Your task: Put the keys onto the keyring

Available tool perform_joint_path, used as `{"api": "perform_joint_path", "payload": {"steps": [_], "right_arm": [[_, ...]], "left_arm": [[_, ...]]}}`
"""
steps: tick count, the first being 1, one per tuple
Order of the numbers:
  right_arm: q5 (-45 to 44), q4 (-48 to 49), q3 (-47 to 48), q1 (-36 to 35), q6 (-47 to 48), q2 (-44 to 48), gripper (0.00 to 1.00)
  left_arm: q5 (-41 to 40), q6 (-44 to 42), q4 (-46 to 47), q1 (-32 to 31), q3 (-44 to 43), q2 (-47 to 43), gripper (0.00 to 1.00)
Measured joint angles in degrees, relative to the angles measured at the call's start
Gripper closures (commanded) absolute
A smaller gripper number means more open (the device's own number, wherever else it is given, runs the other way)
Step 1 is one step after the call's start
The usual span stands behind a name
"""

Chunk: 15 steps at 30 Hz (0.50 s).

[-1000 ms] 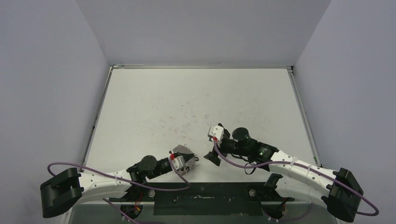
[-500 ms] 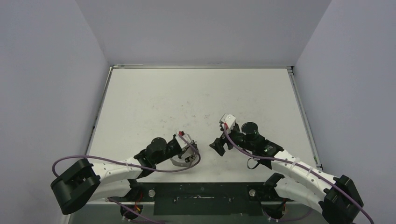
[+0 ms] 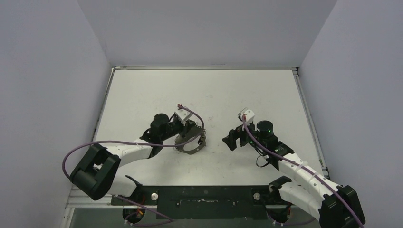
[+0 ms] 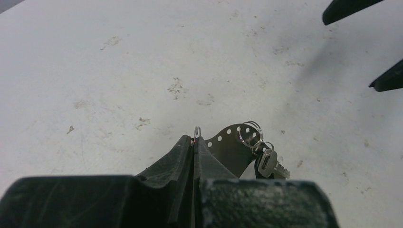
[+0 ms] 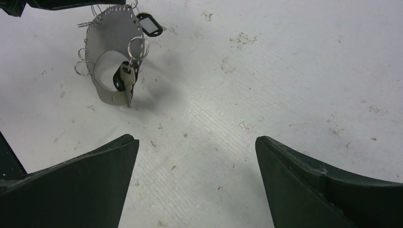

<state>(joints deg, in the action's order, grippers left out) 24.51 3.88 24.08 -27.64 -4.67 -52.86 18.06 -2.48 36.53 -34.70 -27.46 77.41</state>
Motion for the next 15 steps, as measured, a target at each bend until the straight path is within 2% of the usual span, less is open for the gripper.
{"api": "perform_joint_path", "payload": {"steps": [4,11,13,14,15], "right_arm": [[0.44,0.02,-0.07,1.42,-0.66,0.0,0.0],[0.59,0.02,-0.11,2.89,-1.05,-0.04,0.0],[0.52,0.02,-0.11,3.26,-1.25,-0.15,0.0],[0.39,0.0,-0.11,3.34,-1.31,-0.17,0.0],[0.24,0.0,-0.11,3.54,-1.51,-0.17,0.0]], "left_arm": [[1.33,1.51,-0.02,3.5,-2.84,3.48,0.87],[3.28,6.49,1.92,10.43,-4.42,6.08,0.43],[3.3,8.44,3.69,12.74,-4.39,6.03,0.28],[3.1,9.31,4.37,13.66,-4.26,5.84,0.12],[2.73,10.29,5.09,14.82,-3.87,5.31,0.04]]}}
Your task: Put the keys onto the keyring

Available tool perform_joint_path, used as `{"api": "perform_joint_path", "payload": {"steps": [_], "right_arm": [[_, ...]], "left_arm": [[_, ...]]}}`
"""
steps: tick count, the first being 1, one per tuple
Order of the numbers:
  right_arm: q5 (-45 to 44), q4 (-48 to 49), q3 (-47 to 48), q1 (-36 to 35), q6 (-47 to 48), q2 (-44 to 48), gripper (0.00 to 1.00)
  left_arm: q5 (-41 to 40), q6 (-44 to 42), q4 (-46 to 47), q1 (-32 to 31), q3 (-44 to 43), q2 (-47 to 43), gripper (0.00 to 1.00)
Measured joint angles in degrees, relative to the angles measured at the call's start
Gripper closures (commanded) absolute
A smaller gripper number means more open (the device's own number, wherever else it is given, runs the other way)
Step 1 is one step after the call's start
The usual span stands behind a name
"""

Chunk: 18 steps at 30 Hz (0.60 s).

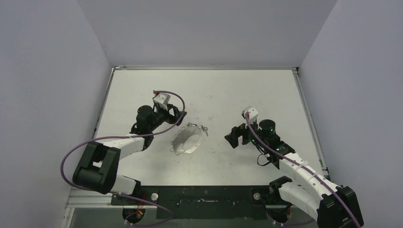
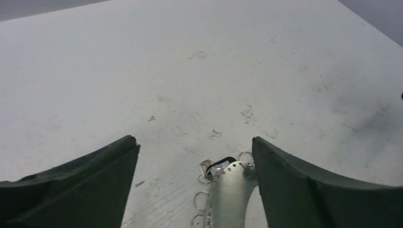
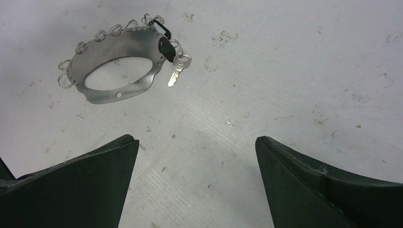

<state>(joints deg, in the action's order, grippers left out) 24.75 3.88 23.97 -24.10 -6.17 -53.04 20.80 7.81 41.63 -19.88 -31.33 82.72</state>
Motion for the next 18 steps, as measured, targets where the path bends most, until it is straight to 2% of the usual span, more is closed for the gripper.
{"api": "perform_joint_path", "payload": {"steps": [5,10,18], "right_arm": [[-1.64,0.07,0.0,0.81,-0.85,0.04,0.0],[-4.22,0.13,0.0,1.31,-1.64,1.27,0.0],[-9.07,-0.2,0.0,1.88,-1.88,6.19,0.0]], "left_arm": [[-5.51,4.39,1.33,4.92,5.38,-8.09,0.03],[-14.32,6.6,-1.29,6.51,10.88,-20.41,0.03],[-26.77,6.16,-16.17,6.6,15.41,-39.54,0.03]]}}
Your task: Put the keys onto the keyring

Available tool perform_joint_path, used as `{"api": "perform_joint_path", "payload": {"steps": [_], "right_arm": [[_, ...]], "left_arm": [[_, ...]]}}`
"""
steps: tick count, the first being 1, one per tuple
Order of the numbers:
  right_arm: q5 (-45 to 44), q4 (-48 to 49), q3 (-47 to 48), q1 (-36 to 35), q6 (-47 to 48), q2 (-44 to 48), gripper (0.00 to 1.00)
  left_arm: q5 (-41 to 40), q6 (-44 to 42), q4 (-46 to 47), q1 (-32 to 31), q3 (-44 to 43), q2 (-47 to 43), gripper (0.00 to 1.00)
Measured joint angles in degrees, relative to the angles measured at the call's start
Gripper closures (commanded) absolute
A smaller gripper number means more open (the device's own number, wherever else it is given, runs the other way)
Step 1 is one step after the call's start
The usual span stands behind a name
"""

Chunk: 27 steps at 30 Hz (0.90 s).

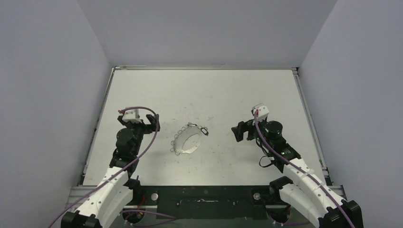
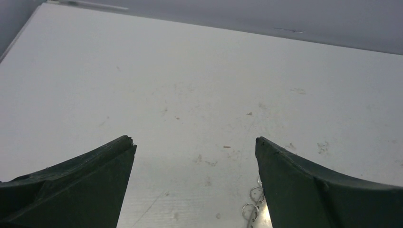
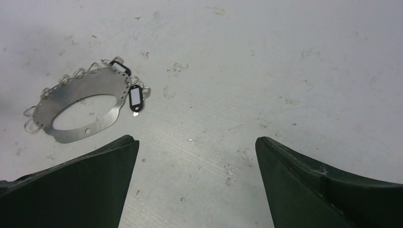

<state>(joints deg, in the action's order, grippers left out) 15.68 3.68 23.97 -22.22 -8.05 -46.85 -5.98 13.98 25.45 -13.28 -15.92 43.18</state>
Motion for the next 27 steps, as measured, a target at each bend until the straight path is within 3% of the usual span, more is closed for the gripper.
{"api": "perform_joint_path", "payload": {"steps": [6,12,19,27], "right_arm": [[-11.91,-2.78,0.02,0.17,1.86,3.96,0.0],[-27.56,-1.7,-1.68,0.46,5.05,5.4,0.0],[-37.64,6.97,-7.1,1.51,5.88,-3.58,0.0],[-40.09,21.16,-9.16,6.36,5.84,-15.98,0.0]], "left_arm": [[-9.22,-1.7,-12.07,0.02,1.2,-8.39,0.03],[-12.57,-7.19,-10.86,0.07,5.99,-9.6,0.03],[-12.92,-12.94,-3.32,0.37,9.53,7.37,0.03],[-7.15,-17.99,18.78,8.15,9.35,28.59,0.03]]}}
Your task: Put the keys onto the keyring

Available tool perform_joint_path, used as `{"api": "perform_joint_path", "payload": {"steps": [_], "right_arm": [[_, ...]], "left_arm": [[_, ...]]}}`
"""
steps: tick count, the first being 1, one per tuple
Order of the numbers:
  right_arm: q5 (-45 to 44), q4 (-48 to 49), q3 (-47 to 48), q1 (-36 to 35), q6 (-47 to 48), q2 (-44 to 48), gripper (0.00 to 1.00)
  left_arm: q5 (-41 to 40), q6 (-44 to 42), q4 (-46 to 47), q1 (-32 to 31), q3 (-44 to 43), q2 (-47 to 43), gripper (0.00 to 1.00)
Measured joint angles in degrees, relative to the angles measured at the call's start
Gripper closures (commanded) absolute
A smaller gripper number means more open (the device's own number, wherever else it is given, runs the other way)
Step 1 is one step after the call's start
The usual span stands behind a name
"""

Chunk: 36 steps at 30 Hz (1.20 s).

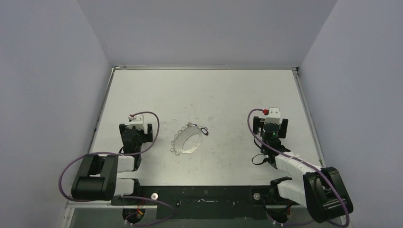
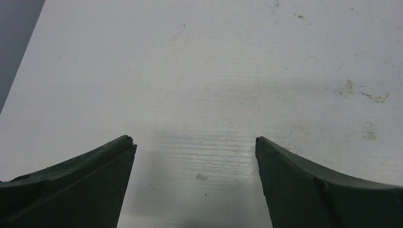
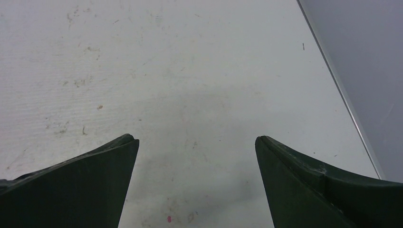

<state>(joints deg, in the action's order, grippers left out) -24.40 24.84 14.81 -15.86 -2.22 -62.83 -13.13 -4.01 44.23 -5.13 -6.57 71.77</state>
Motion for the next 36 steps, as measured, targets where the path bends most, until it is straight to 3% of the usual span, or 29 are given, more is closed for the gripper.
{"api": "perform_joint_path", "payload": {"steps": [6,8,16,21,29,36], "right_arm": [[0.96,8.13,-1.11,1.7,0.48,-5.68,0.0],[1.29,11.26,-1.16,2.14,0.98,-7.02,0.0],[2.36,23.21,-1.33,3.06,3.54,-15.72,0.0],[1.64,36.3,-1.6,4.5,3.28,-29.75,0.0],[0.85,29.59,6.56,7.26,0.87,-30.69,0.0],[0.85,27.32,7.15,7.56,0.0,-30.71,0.0]], "left_arm": [[5.77,0.33,13.79,4.46,-3.5,16.17,0.03],[6.78,0.87,14.47,5.42,-5.99,20.04,0.04],[6.54,2.01,12.68,6.36,-11.87,20.11,0.03],[6.19,2.36,11.21,6.36,-11.91,20.2,0.03],[6.03,2.56,10.78,6.4,-11.91,20.2,0.03],[5.9,2.89,10.58,6.4,-11.93,20.2,0.03]]}}
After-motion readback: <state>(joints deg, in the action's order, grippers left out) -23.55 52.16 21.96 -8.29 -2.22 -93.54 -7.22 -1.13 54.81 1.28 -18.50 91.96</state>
